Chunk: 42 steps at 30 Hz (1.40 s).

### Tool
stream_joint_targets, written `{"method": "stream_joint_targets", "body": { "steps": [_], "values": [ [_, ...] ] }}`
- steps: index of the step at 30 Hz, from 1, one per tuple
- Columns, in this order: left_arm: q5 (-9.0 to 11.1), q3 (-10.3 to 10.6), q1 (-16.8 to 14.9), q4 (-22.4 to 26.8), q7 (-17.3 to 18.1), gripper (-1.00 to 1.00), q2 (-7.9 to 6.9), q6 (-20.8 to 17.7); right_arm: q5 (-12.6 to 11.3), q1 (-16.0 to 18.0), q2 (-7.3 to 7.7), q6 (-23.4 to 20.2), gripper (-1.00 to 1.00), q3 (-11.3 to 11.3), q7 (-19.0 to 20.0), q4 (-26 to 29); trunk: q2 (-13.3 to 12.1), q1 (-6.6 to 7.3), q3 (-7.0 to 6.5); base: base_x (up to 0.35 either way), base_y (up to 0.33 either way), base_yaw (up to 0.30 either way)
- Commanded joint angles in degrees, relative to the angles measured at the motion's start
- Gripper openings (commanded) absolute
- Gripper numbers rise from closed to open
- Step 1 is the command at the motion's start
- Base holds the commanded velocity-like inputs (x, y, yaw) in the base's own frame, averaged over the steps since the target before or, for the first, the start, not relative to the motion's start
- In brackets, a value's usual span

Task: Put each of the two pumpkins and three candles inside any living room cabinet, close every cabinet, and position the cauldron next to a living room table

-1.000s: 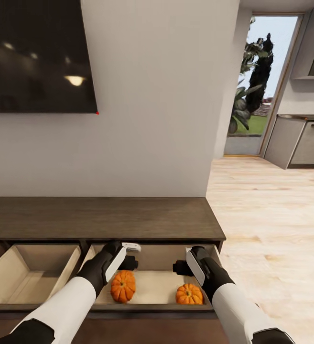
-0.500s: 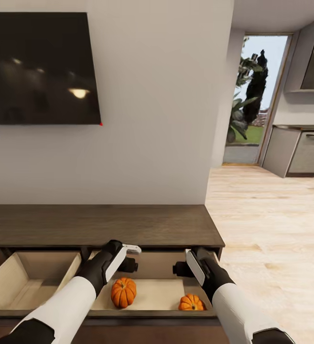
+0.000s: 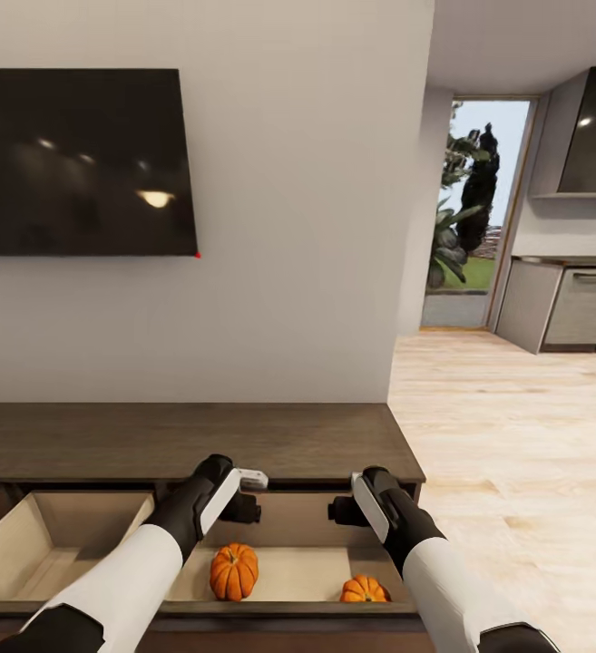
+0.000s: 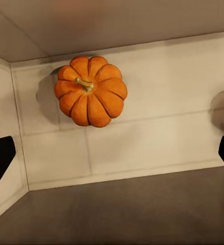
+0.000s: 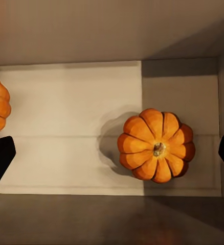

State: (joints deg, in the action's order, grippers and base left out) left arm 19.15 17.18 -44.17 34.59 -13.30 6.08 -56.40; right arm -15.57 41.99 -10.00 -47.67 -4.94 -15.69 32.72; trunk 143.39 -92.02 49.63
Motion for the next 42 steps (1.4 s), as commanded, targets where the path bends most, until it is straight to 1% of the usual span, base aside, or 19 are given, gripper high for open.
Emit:
{"method": "stream_joint_targets", "body": {
  "steps": [1,13,22,32,42],
  "values": [
    [0.6,0.2,0.0,0.1,-0.5,1.0,-0.03,-0.3,-0.6,0.0,0.0,-0.1,1.0,-0.1,-0.6,0.1,0.0,0.03,-0.16,0.0,0.0,0.0],
    [0.6,0.2,-0.1,0.0,-0.7,1.0,-0.02,-0.6,-0.6,0.0,0.0,-0.1,1.0,-0.1,-0.6,0.1,-0.2,0.34,-2.82,0.0,0.0,0.0],
    [0.6,0.2,-0.1,0.1,-0.7,1.0,-0.02,-0.6,-0.6,0.0,0.0,-0.1,1.0,-0.1,-0.6,0.1,-3.8,2.32,-4.44,-0.107,0.0,0.0],
    [0.6,0.2,0.0,0.5,-0.5,1.0,-0.02,-0.6,-0.6,0.0,0.0,-0.1,1.0,-0.1,-0.6,0.1,-3.8,2.32,-4.44,-0.028,0.0,0.0],
    [0.6,0.2,-0.1,0.4,-0.5,1.0,-0.02,-0.6,-0.6,0.0,0.0,-0.1,1.0,-0.1,-0.6,0.1,-7.8,4.52,-6.23,-0.003,0.0,0.0]
  ]
}}
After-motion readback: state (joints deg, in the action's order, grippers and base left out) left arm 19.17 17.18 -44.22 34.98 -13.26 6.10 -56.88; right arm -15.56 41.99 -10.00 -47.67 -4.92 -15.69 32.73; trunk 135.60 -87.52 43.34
